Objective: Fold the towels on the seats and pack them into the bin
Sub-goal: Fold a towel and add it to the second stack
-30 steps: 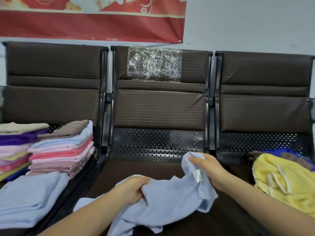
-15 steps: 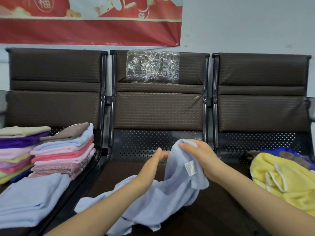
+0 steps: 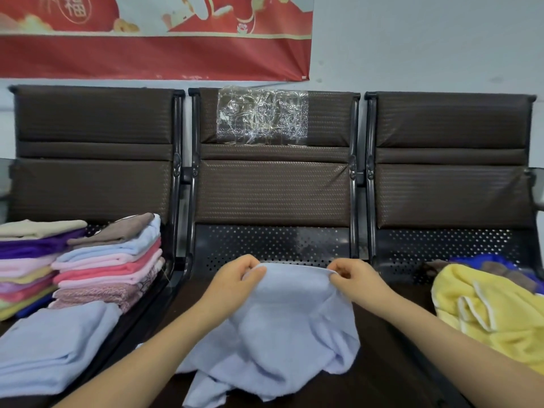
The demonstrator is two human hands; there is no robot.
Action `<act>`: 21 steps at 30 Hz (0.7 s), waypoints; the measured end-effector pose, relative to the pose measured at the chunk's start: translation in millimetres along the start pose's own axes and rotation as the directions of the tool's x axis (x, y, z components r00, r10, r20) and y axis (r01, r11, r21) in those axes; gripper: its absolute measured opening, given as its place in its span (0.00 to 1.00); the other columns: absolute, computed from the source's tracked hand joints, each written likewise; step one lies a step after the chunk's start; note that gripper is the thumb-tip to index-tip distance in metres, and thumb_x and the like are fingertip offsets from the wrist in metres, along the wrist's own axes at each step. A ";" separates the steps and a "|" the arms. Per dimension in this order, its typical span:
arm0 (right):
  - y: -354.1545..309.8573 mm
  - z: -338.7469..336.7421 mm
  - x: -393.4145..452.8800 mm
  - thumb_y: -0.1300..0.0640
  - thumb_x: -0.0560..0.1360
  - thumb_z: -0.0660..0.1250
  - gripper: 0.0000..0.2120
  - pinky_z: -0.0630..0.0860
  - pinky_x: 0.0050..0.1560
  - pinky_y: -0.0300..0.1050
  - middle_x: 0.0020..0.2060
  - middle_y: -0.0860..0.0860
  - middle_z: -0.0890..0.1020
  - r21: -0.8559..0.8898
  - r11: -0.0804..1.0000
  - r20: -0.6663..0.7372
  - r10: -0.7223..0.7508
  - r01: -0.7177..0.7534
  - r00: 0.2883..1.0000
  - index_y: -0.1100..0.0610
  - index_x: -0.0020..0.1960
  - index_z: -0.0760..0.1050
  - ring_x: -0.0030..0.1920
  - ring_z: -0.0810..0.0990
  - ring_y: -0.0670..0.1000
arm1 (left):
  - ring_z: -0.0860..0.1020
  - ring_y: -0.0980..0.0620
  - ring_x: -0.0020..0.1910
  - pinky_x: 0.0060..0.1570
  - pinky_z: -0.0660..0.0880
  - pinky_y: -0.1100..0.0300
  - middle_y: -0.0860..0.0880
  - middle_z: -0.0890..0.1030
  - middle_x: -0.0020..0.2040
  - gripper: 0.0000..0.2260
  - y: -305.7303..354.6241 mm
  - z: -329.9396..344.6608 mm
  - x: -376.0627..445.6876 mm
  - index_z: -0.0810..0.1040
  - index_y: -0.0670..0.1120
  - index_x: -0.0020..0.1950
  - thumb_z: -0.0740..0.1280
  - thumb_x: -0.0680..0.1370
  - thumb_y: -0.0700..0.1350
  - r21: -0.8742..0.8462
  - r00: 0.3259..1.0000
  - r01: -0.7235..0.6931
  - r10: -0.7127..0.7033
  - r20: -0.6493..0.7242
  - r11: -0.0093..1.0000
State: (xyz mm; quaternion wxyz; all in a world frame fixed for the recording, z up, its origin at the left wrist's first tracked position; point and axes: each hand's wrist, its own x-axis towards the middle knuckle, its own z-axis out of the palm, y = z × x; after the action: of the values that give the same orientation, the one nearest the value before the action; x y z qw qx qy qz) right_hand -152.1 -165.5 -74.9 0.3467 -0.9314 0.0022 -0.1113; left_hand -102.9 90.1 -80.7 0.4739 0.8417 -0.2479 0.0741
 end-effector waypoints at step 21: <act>-3.9 26.9 69.0 0.66 0.76 0.61 0.29 0.70 0.57 0.50 0.68 0.59 0.62 -0.057 0.978 -0.293 0.177 -0.202 0.940 0.56 0.75 0.59 0.65 0.66 0.61 | 0.67 0.40 0.65 0.58 0.69 0.46 0.41 0.72 0.65 0.19 -48.2 -37.0 108.0 0.67 0.48 0.71 0.59 0.81 0.50 0.581 0.939 0.307 -0.141 -0.313 0.754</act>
State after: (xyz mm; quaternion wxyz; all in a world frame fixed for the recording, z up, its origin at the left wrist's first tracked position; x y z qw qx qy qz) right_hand -79.5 -150.8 -78.0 0.3111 -0.9150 0.1467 -0.2108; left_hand 18.3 104.0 -58.5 0.2029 0.9577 -0.0446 0.1989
